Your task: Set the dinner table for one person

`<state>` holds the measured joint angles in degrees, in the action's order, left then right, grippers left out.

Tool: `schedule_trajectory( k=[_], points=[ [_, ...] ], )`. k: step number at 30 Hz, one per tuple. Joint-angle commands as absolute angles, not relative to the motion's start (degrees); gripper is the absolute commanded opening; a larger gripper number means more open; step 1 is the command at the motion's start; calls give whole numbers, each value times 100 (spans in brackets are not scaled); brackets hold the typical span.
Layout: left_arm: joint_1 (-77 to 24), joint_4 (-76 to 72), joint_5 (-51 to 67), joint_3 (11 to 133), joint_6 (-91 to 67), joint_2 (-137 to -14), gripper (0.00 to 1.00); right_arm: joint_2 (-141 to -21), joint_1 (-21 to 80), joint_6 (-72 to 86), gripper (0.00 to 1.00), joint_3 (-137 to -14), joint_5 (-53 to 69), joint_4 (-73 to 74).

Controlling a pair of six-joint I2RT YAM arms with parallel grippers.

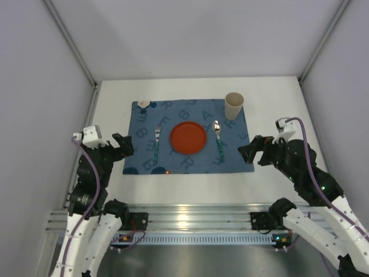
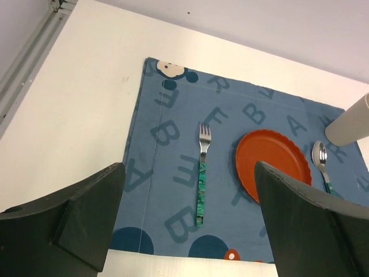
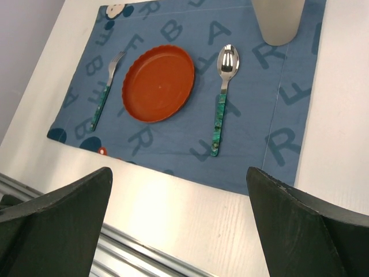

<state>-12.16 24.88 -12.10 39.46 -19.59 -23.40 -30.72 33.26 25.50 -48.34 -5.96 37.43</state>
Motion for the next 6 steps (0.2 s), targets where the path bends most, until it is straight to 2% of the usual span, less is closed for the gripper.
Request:
schedule_trajectory(
  k=[1,6],
  points=[
    [-1231,2610,-1380,3911,-2013,-2303,99,-3173,3384,2435,100,-4887,-475,3463],
    [-1231,2812,-1459,3981,-1873,-2303,98,-3278,3384,2373,100,-4860,-589,3559]
  ],
)
